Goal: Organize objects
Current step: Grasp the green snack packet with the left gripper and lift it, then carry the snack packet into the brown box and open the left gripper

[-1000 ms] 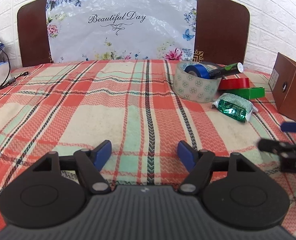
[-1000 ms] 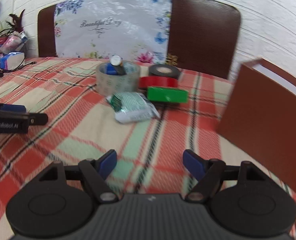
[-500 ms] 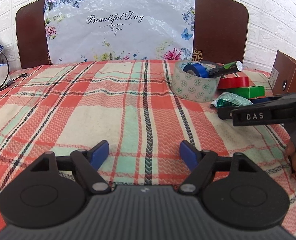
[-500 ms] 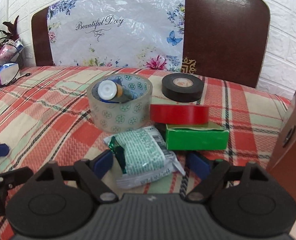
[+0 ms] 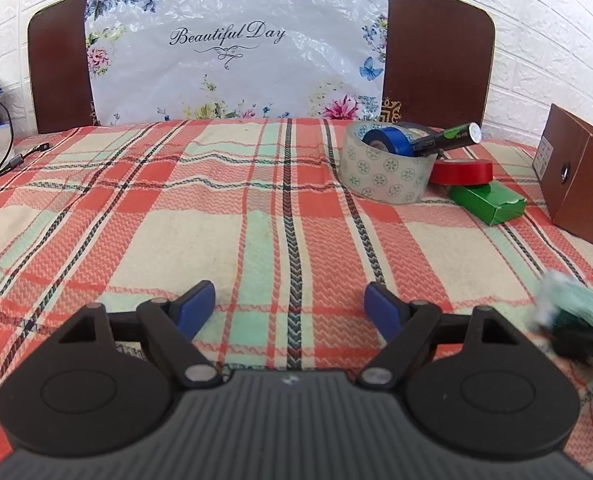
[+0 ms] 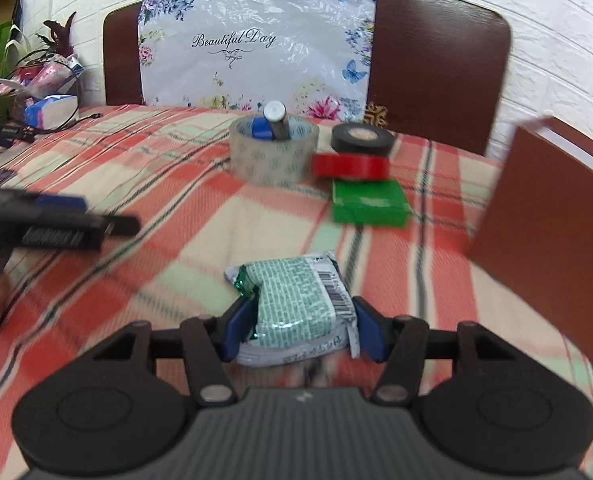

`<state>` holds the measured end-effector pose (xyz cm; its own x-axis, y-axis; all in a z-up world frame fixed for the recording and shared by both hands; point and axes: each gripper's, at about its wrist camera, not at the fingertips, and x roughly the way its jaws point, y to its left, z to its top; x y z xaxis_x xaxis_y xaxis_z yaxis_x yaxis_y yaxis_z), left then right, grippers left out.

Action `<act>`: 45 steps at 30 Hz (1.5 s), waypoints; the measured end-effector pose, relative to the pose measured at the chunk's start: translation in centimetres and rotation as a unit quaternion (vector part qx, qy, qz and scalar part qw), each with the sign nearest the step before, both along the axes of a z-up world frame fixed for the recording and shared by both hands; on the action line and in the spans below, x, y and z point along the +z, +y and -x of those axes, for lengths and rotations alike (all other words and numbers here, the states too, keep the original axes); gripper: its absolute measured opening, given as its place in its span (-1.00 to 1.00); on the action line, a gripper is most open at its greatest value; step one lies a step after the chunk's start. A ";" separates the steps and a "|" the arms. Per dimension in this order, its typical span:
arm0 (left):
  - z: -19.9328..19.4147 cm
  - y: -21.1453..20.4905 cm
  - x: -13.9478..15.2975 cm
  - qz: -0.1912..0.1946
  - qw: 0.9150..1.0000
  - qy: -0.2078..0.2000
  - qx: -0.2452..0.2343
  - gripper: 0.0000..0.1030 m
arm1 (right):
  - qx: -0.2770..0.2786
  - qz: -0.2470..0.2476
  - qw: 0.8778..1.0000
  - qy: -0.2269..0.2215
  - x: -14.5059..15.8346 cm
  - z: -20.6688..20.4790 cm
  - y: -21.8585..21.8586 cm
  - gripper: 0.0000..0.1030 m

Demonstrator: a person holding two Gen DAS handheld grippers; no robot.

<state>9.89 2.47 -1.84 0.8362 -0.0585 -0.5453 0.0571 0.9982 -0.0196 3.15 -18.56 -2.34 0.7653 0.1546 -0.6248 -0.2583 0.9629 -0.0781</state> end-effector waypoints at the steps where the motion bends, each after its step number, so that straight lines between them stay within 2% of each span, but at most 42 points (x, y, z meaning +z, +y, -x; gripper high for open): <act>1: 0.1 -0.3 0.1 -0.008 1.000 0.003 -0.002 0.63 | -0.011 0.007 1.000 -0.004 0.0 1.6 -0.8 0.06; 3: 0.9 -1.3 0.5 -0.002 1.000 0.013 -0.025 0.62 | -0.048 0.023 0.999 -0.013 0.1 4.9 -2.6 0.06; 5: 2.1 -3.2 1.0 0.023 0.996 0.023 -0.080 0.62 | -0.088 0.029 0.995 -0.021 0.0 7.7 -4.5 0.07; 6: 2.7 -4.7 1.3 0.039 0.991 0.034 -0.120 0.62 | -0.110 0.033 0.993 -0.026 0.0 8.8 -5.4 0.07; 9: 3.9 -9.4 2.2 0.095 0.966 0.079 -0.229 0.60 | -0.166 0.022 0.985 -0.030 0.4 11.0 -7.4 0.18; 12: 4.6 -14.0 2.9 0.124 0.938 0.117 -0.301 0.60 | -0.174 0.003 0.984 -0.028 0.3 11.7 -8.3 0.31; 15: 4.9 -17.7 2.9 0.130 0.921 0.154 -0.334 0.60 | -0.170 0.002 0.985 -0.034 0.2 12.1 -8.5 0.35; 18: 5.0 -20.2 2.4 0.127 0.908 0.182 -0.354 0.60 | -0.168 -0.007 0.985 -0.039 -0.1 12.3 -8.9 0.38; 21: 5.3 -21.6 2.1 0.115 0.907 0.178 -0.365 0.57 | -0.163 -0.015 0.986 -0.044 -0.4 12.5 -9.1 0.39; 22: 5.3 -22.0 2.0 0.115 0.905 0.179 -0.370 0.51 | -0.157 -0.018 0.986 -0.045 -0.4 12.5 -9.1 0.30; 23: 5.3 -22.3 1.9 0.118 0.902 0.180 -0.375 0.33 | -0.152 -0.020 0.987 -0.048 -0.4 12.5 -9.0 0.16; 24: 5.0 -22.6 2.0 0.122 0.897 0.186 -0.382 0.14 | -0.149 -0.020 0.987 -0.051 -0.4 12.5 -8.9 0.11; 25: 4.8 -22.8 2.1 0.127 0.893 0.194 -0.385 0.07 | -0.148 -0.020 0.987 -0.055 -0.4 12.5 -8.8 0.06; 27: 4.6 -23.5 2.8 0.133 0.892 0.202 -0.383 -0.07 | -0.150 -0.025 0.986 -0.064 -0.2 12.5 -9.1 -0.01; 29: 4.5 -24.2 4.1 0.139 0.891 0.191 -0.388 -0.09 | -0.162 -0.034 0.983 -0.085 0.4 12.5 -9.9 -0.07; 34: 4.1 -27.5 9.3 0.122 0.895 0.102 -0.416 -0.09 | -0.192 -0.021 0.966 -0.174 3.8 11.6 -12.2 -0.08; 39: 1.2 -32.2 12.6 0.114 0.902 0.040 -0.413 -0.04 | -0.224 -0.014 0.946 -0.232 6.9 7.6 -16.0 -0.07; 40: 0.6 -33.1 12.8 0.108 0.906 0.031 -0.408 0.00 | -0.230 -0.012 0.944 -0.237 7.2 6.5 -16.7 -0.07; 42: -0.8 -34.7 12.5 0.084 0.919 0.019 -0.384 0.17 | -0.233 -0.013 0.946 -0.227 7.3 3.9 -18.1 -0.03; 44: -2.0 -35.7 11.5 0.056 0.935 0.023 -0.350 0.17 | -0.253 0.001 0.947 -0.200 6.5 1.5 -19.1 0.17; 45: -2.4 -35.5 11.1 0.048 0.940 0.030 -0.335 0.17 | -0.267 0.001 0.944 -0.192 6.2 0.8 -19.5 0.18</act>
